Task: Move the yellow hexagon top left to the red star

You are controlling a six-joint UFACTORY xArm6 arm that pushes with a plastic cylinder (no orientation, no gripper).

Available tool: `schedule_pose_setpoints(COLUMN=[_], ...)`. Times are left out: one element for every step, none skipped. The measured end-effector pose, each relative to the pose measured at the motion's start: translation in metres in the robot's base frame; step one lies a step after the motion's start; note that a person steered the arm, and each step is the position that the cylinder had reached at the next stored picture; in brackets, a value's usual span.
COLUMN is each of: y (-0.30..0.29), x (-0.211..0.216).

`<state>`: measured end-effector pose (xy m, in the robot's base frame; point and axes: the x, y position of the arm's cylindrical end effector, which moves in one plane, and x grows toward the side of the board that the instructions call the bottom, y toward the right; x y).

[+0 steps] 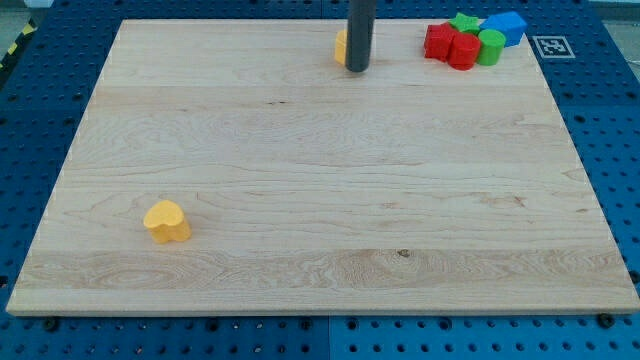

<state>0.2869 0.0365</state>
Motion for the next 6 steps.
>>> schedule_pose_setpoints(y=[-0.024, -0.04, -0.052, -0.036, 0.0, 0.027], x=[-0.019, -0.033, -0.044, -0.044, -0.046, -0.051])
